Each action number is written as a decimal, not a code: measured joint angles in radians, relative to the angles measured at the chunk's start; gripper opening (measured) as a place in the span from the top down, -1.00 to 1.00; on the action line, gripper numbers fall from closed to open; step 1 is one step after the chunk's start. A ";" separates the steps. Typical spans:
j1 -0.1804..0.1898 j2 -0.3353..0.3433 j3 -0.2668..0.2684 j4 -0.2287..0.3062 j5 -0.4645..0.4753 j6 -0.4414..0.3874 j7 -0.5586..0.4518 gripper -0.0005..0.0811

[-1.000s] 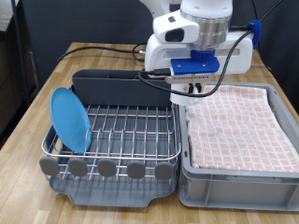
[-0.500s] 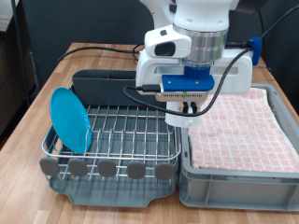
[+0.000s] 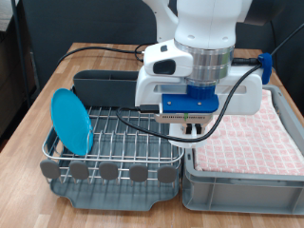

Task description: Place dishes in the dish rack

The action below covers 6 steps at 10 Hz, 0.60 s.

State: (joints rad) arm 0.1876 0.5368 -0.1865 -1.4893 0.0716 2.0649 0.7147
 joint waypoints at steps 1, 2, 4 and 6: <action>0.000 0.008 0.000 0.004 0.000 0.001 0.009 0.82; 0.000 0.014 -0.001 0.004 -0.001 0.008 0.018 0.82; 0.000 0.030 -0.005 0.003 -0.004 0.035 0.023 0.82; 0.000 0.046 -0.010 -0.001 -0.004 0.059 0.023 0.82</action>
State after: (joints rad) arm 0.1878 0.5826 -0.1966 -1.4903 0.0681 2.1241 0.7381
